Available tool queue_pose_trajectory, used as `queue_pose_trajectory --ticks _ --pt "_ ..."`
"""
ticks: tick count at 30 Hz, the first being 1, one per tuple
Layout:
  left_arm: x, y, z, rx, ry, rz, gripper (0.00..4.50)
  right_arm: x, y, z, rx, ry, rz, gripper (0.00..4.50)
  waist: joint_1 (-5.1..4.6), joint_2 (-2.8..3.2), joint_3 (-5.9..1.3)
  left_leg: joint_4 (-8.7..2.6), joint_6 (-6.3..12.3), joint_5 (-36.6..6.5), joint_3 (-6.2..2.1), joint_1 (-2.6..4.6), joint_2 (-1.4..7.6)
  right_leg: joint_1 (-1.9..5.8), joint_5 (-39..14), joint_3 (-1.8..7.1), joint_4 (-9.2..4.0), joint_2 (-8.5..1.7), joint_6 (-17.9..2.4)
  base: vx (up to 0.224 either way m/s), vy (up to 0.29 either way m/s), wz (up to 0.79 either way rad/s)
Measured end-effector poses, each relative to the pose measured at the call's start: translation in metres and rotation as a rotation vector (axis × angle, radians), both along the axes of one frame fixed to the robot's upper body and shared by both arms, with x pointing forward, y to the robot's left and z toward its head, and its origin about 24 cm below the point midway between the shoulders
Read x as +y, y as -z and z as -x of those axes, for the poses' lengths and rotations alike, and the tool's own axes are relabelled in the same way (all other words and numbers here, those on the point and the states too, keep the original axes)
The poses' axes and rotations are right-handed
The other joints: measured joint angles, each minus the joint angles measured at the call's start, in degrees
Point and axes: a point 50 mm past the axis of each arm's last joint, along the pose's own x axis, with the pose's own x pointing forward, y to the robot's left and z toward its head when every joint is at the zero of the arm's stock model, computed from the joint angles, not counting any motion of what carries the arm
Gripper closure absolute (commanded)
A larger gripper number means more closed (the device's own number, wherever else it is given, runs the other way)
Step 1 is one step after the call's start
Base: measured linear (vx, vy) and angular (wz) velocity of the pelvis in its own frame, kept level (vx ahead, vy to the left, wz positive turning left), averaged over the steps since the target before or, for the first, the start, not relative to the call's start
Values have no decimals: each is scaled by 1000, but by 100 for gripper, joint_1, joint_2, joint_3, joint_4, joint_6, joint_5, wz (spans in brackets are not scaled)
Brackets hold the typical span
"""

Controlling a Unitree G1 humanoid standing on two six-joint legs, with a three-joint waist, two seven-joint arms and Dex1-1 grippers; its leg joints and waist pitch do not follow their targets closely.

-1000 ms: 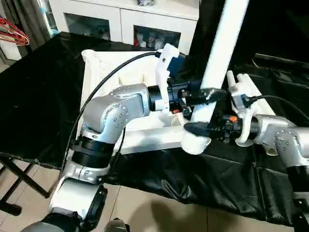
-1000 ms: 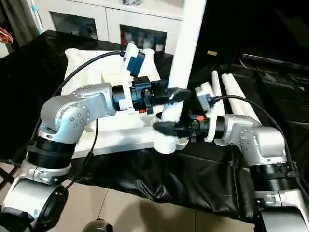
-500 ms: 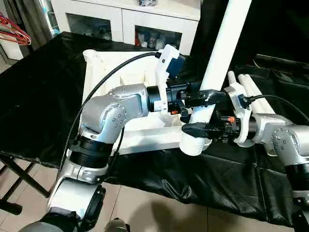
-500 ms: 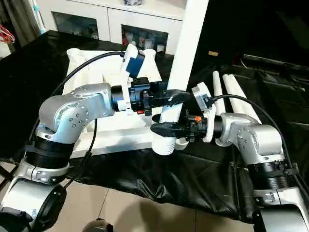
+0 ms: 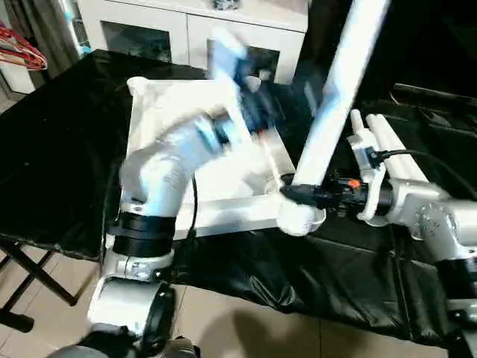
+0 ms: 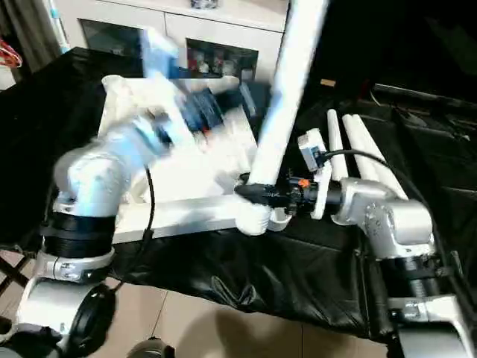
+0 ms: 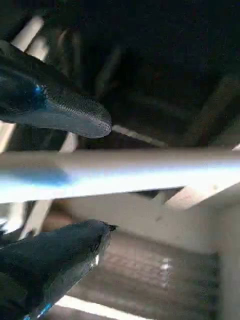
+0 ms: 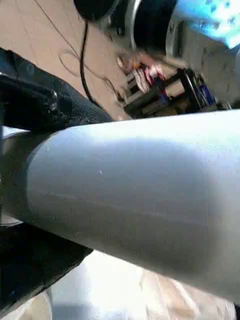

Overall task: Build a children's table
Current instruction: Pick table leg

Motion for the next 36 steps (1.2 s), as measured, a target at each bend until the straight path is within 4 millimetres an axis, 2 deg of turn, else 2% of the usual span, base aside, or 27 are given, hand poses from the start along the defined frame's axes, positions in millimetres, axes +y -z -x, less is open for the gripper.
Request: queue_pose_trajectory --ticks 2,4,5,7,11,15,19,21,22,23,24,25,26,27,28,29,30,31,32,33,34,35,36 --pt "13 4 -2 -40 -122 -128 145 2 1 -5 -45 113 -2 259 -34 6 -3 -5 -6 3 -1 9 3 2 -1 0 4 2 1 0 0 0" --pt "29 22 -7 -46 -278 -290 145 2 4 -5 -84 212 15 259 -56 18 -10 -13 -11 6 0 17 3 5 -3 2 3 3 6 0 0 0" --pt "42 41 -10 -27 -384 -378 145 4 8 -5 -101 286 28 259 -80 19 -11 -26 -21 12 -1 24 2 7 -4 2 -1 3 9 0 0 0" --pt "56 69 -11 46 -479 -456 145 4 14 -4 -103 360 46 259 -112 16 -8 -28 -29 17 -2 8 2 -6 2 0 -3 4 23 0 0 0" --pt "88 119 3 167 -697 -545 145 7 30 -2 -157 636 119 259 -142 17 -7 -41 -33 17 -3 -2 1 -15 3 -2 -17 6 24 0 0 0" --pt "109 136 15 195 -856 -568 145 -5 42 -1 -80 850 115 259 -139 25 -8 -45 -34 17 -3 6 0 -1 4 0 -29 6 25 0 0 0" --pt "107 140 18 199 -951 -534 145 -5 53 8 -113 898 218 259 -162 16 -11 -50 -35 19 -3 9 1 9 16 0 -47 8 38 0 0 0" --pt "105 144 20 205 -978 -533 145 3 56 9 -141 882 262 259 -276 23 -7 -51 -40 20 -30 13 22 31 26 -26 -69 34 30 0 0 0" --pt "104 144 21 200 -988 -537 145 7 56 9 -144 876 266 259 -335 31 -3 -52 -46 23 -62 19 57 65 34 -66 -98 61 8 0 0 0" --pt "102 142 22 191 -997 -525 145 9 56 9 -154 881 278 259 -441 60 -4 -47 -79 47 -301 -53 48 129 13 -259 -121 79 -99 -9 -74 29" --pt "100 140 22 185 -999 -516 145 8 56 9 -157 890 286 259 -525 82 8 -49 -112 70 -475 -82 43 141 -45 -354 -63 121 -294 -3 -124 51" --pt "100 140 23 182 -1002 -516 145 9 56 8 -160 897 289 259 -602 89 13 -50 -131 80 -667 -95 1 158 -153 -429 31 143 -530 -3 -124 51" --pt "100 141 25 185 -1009 -519 145 11 55 8 -166 901 284 259 -645 101 20 -51 -150 90 -807 -80 -10 160 -263 -430 133 201 -701 10 -170 44" --pt "100 142 26 190 -1012 -517 145 11 54 8 -167 911 275 259 -659 93 15 -67 -157 97 -863 -63 -9 151 -335 -428 223 220 -767 22 -237 34" --pt "101 143 26 196 -1017 -516 145 12 54 8 -171 922 266 259 -646 48 -13 -94 -144 109 -828 -44 47 133 -370 -424 274 250 -757 22 -237 34" --pt "102 144 26 199 -1019 -514 145 12 54 9 -181 936 252 259 -577 46 -30 -11 12 32 -710 -81 90 110 -349 -427 233 310 -687 9 -243 16" --pt "100 145 27 204 -1019 -510 145 10 57 13 -178 951 253 259 -430 15 -29 410 316 -157 -542 -196 84 99 -313 -418 222 297 -519 0 -216 -2" --pt "96 148 29 211 -1005 -518 145 7 64 18 -157 960 264 259 -357 -6 -26 718 421 -223 -402 -209 -6 121 -316 -408 212 302 -506 0 -216 -2" --pt "95 151 31 217 -1000 -526 145 4 69 22 -139 966 274 259 -307 -14 -27 727 422 -236 -327 -132 -163 130 -328 -410 186 317 -462 13 -203 1" --pt "95 152 33 217 -1007 -529 145 2 70 25 -131 975 283 259 -269 12 -28 402 424 -245 -288 7 -340 121 -263 -442 124 396 -423 2 -170 5" --pt "96 150 34 211 -1014 -526 145 0 69 25 -133 981 285 259 -239 38 -26 241 351 -337 -306 24 -394 112 -226 -497 62 469 -432 2 -170 5" --pt "98 151 34 222 -1019 -532 145 0 69 25 -130 993 299 259 -189 64 -31 198 283 -297 -374 6 -306 122 -169 -572 -39 541 -350 -18 -142 -4" --pt "99 151 34 229 -1020 -539 145 0 67 25 -131 1001 305 259 -193 102 -38 174 235 -267 -387 32 -218 117 -165 -620 -44 551 -263 3 -147 1"
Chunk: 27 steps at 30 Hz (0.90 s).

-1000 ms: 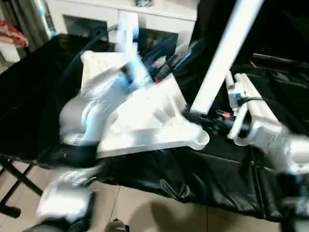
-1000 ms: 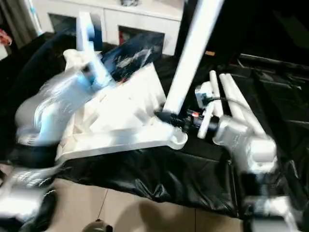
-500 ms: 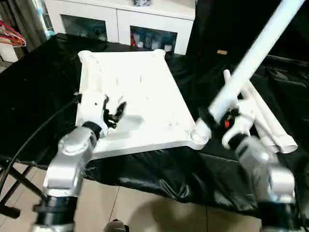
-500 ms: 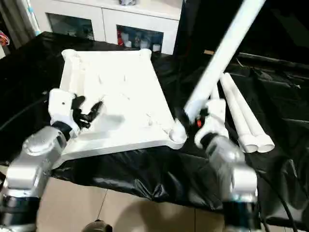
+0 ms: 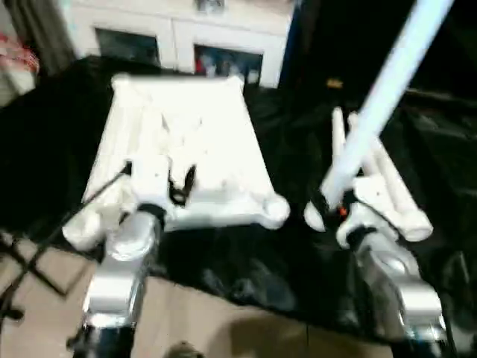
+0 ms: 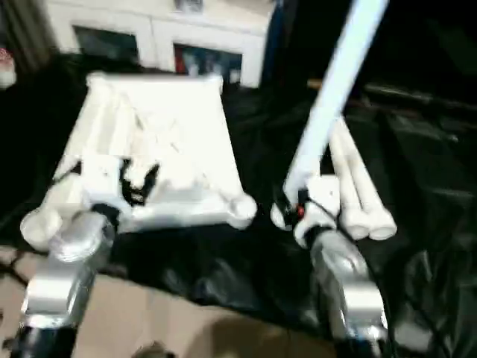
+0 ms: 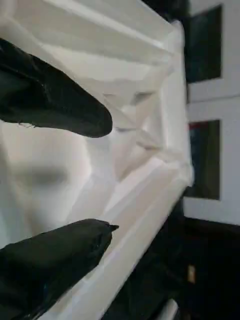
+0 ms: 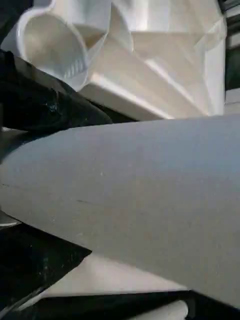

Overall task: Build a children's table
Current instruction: Pick table leg

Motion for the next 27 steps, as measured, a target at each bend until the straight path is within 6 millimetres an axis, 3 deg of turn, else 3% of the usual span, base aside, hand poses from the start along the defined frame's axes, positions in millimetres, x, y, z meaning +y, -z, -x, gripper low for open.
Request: queue_pose_trajectory --ticks 1,2,3,5,6,9,13,16,18,21,23,27 --pt "1 0 0 3 -3 -4 145 0 -3 -1 -3 5 5 259 -18 10 -1 -4 -54 30 17 2 60 -51 -53 107 144 -28 140 3 -147 1" --pt "2 0 -2 2 -5 -13 145 0 -6 -2 -13 1 7 259 -60 -25 -3 23 -109 59 66 1 90 -144 -119 492 370 -157 72 -4 -184 21" --pt "0 0 -4 -1 -1 -12 145 -2 -7 -2 -19 -3 13 259 -10 -18 9 64 -120 63 109 5 105 -174 -147 537 441 -259 70 -55 -157 25" --pt "-8 1 -5 -9 43 -26 145 -8 -6 0 -12 -2 26 259 94 11 43 -43 -194 68 158 83 107 -127 -147 555 402 -254 44 -61 -117 15" --pt "-10 0 -5 -15 64 -31 145 -8 -5 1 -9 -2 22 259 98 16 43 -110 -278 115 172 121 115 -111 -143 544 372 -253 51 -59 -30 0" --pt "-14 -3 -5 -29 133 -10 145 -3 -4 4 -3 -12 -13 259 49 11 47 -243 -414 197 199 165 161 -61 -109 499 221 -245 55 -20 -10 0" --pt "-9 -2 -3 -12 153 -25 145 9 -10 7 -18 -77 -46 259 -89 10 47 -249 -410 197 218 176 167 8 91 491 44 -254 41 0 0 0" --pt "-8 0 -2 -3 164 -10 145 12 -10 7 -21 -104 -44 259 -137 42 67 -278 -377 173 227 256 168 119 89 475 -79 -254 46 0 0 0" --pt "-7 -1 -2 -3 164 11 145 13 -10 8 -21 -120 -37 259 -158 82 91 -346 -352 155 234 367 174 270 85 438 -222 -255 51 60 49 -4" --pt "-5 -2 -3 -6 159 21 145 14 -10 8 -23 -127 -37 259 -200 90 90 -420 -332 122 260 488 185 434 84 385 -369 -272 53 88 41 -4" --pt "-6 -2 -3 -6 162 25 145 13 -10 8 -25 -127 -37 259 -220 85 78 -427 -314 73 279 511 185 473 69 382 -396 -281 76 110 23 0" --pt "-7 -2 -3 -6 165 26 145 13 -10 8 -26 -129 -35 259 -182 95 59 -435 -261 -12 300 470 182 475 -25 383 -403 -284 69 121 5 2"
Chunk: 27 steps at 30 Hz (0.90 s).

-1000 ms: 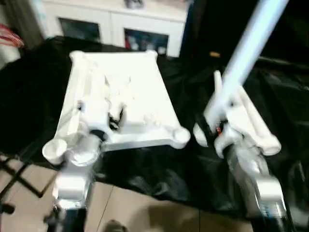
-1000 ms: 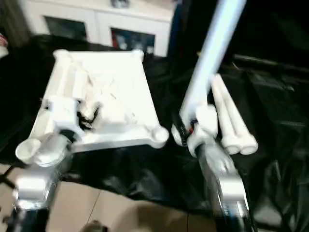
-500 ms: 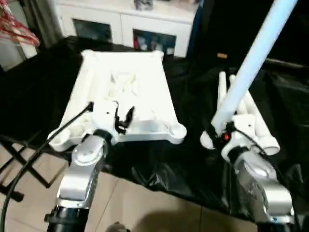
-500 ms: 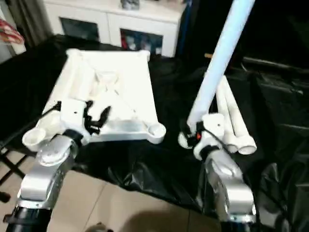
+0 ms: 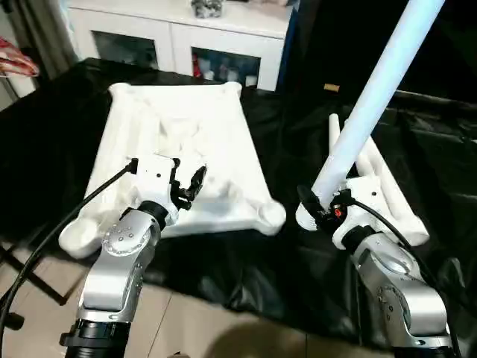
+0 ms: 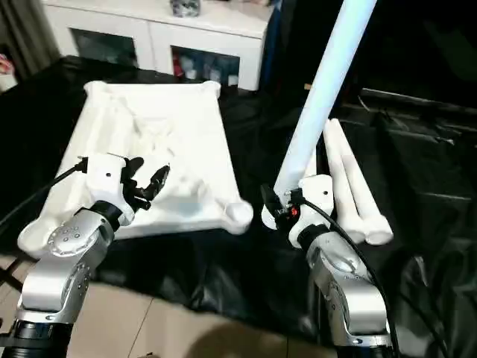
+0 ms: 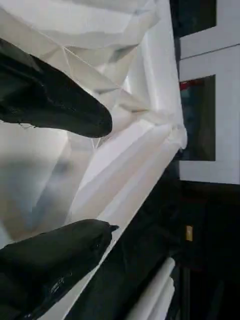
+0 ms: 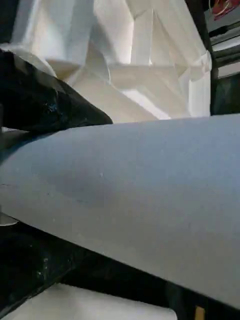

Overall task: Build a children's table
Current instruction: Pick table leg

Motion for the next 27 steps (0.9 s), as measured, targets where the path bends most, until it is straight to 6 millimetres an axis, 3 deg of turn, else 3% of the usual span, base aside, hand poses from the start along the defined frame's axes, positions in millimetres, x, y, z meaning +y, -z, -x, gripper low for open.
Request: queue_pose_trajectory --ticks 2,3,4,5,6,7,8,10,14,18,27 --pt "-2 0 1 5 45 -22 145 -1 -2 -1 -7 -18 3 259 7 -6 -29 57 28 -64 -31 -57 -8 -36 -75 4 60 2 14 137 0 4" --pt "-3 0 1 7 64 -25 145 -1 -4 -2 -13 -24 1 259 -1 -14 -58 141 16 -97 -71 -92 -13 -106 -106 33 175 4 52 141 -2 15" --pt "-5 0 2 11 95 -31 145 -1 -5 -3 -17 -33 -4 259 -10 -35 -80 215 23 -141 -101 -152 -27 -193 -160 106 324 12 53 141 -2 15" --pt "-4 1 2 20 136 -48 145 1 -7 -4 -22 -44 -11 259 -21 -60 -100 324 -1 -180 -180 -191 -42 -377 -180 224 604 26 52 105 -16 9" --pt "-4 2 2 31 162 -60 145 1 -8 -4 -23 -51 -15 259 -32 -75 -113 387 -3 -182 -253 -217 -79 -507 -179 325 756 29 52 0 0 0" --pt "-4 3 3 38 189 -70 145 1 -8 -4 -22 -54 -20 259 -28 -91 -132 432 -4 -183 -270 -253 -106 -516 -195 424 821 37 79 0 0 0" --pt "-8 2 0 44 257 -71 145 -2 -9 -4 -24 -52 -28 259 8 -92 -148 457 -8 -185 -262 -351 -133 -496 -328 524 744 43 176 0 0 0" --pt "-18 2 -4 61 359 -65 128 -7 -7 -3 -6 -46 -29 259 52 -69 -136 421 -133 -171 -239 -396 -126 -526 -350 593 741 83 211 0 0 0" --pt "-24 12 -10 147 579 -131 90 -9 -7 -3 19 -78 -21 259 53 -40 -102 333 -244 -84 -233 -266 -64 -406 -210 551 637 85 185 -93 -34 2" --pt "-28 21 -12 221 716 -178 67 -11 -14 -6 3 -102 -15 259 -2 -14 -77 256 -192 7 -103 -178 -35 -337 -140 544 575 29 170 -122 11 2" --pt "-17 33 -32 287 753 -364 153 -14 -14 -6 14 -116 -17 260 -17 -22 -56 236 -168 97 -66 -188 -21 -322 -29 538 518 15 146 -35 5 1"
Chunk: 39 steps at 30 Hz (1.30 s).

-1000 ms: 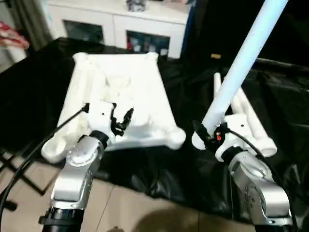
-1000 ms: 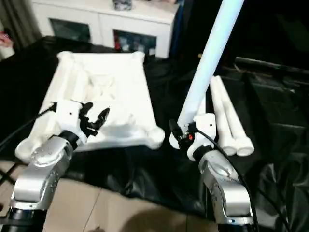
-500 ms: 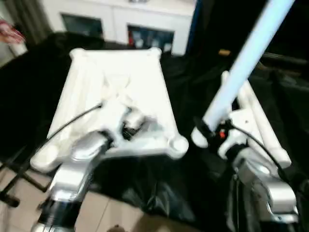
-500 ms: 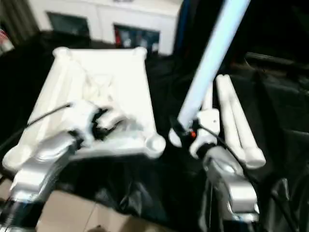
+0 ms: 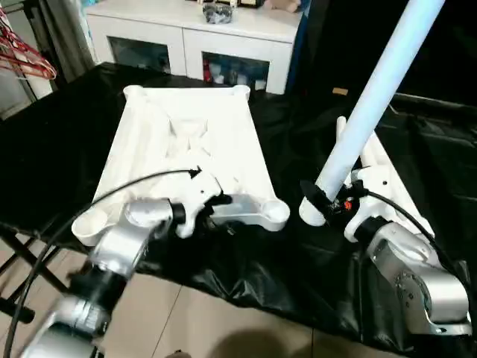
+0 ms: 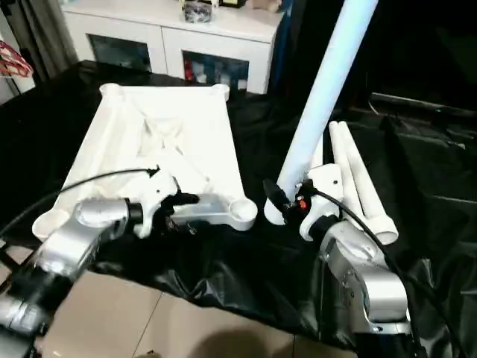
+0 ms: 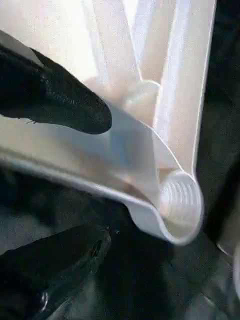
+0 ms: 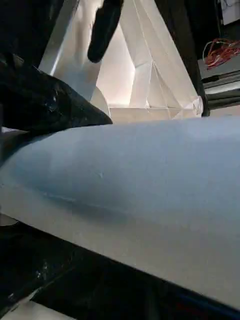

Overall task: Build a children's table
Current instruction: Pick table leg, then insert table leg to table base

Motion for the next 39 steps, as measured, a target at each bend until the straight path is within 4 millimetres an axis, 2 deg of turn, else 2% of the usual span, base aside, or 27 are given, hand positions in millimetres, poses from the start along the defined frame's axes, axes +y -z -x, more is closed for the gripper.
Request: queue_pose_trajectory --ticks 3,5,7,9,11,14,15,18,20,24,25,29,36,39 --pt "0 1 -2 -11 11 -24 168 0 0 0 5 -6 0 260 5 5 -4 -20 29 53 1 -42 13 -15 7 -29 -43 0 -4 0 0 0" --pt "0 4 -3 5 35 -33 196 0 0 0 5 -13 1 260 14 -3 -12 -18 36 58 2 -118 16 -80 9 -42 -43 -1 -2 0 0 0" --pt "0 3 -4 30 77 -29 196 1 1 1 12 -23 3 260 33 -1 -13 -17 46 87 0 -160 23 -115 14 -61 -42 -2 6 0 0 0" --pt "-2 2 -5 43 110 -28 238 0 1 1 12 -25 8 260 56 0 -14 -18 50 85 -3 -181 36 -129 11 -83 -42 -2 1 0 0 0" --pt "-2 2 -8 48 126 -27 242 -2 0 1 13 -25 15 260 81 1 -14 -21 51 83 -3 -186 44 -131 8 -95 -40 -2 -4 0 0 0" --pt "-3 0 -15 54 133 -38 280 -2 0 1 12 -30 19 260 93 2 -13 -22 33 77 -2 -185 48 -129 8 -101 -40 -2 -6 0 0 0" --pt "-3 -1 -16 56 138 -40 280 -2 0 1 13 -32 19 260 91 2 -13 -22 30 79 -1 -183 48 -126 8 -101 -40 -4 -7 0 0 0" --pt "-2 1 -16 71 155 -44 291 -2 0 1 14 -34 21 260 87 4 -11 -21 29 83 6 -183 48 -124 13 -103 -39 -11 -11 0 0 0" --pt "-3 2 -16 88 167 -42 321 -3 0 1 15 -34 23 260 85 4 -12 -21 30 84 10 -181 48 -123 16 -103 -39 -13 -11 0 0 0" --pt "-3 2 -16 106 194 -49 332 -1 1 1 18 -49 28 260 87 4 -12 -21 29 84 11 -180 48 -121 16 -104 -38 -15 -11 0 0 0" --pt "-3 2 -16 109 199 -49 356 -1 1 2 19 -53 29 260 87 4 -12 -21 29 84 12 -180 48 -121 16 -104 -38 -16 -11 0 0 0" --pt "-3 2 -17 119 207 -50 376 0 2 2 28 -62 30 260 88 4 -12 -21 30 84 14 -181 48 -121 16 -104 -39 -17 -11 0 0 0" --pt "-6 1 -15 140 246 -46 436 11 2 3 38 -192 26 260 83 5 -11 -21 33 84 17 -185 48 -123 16 -104 -45 -19 -11 0 0 0" --pt "-10 2 -11 137 281 -49 446 15 -1 -1 32 -243 19 260 70 7 -12 -22 33 83 17 -183 48 -123 15 -103 -44 -19 -13 0 0 0"
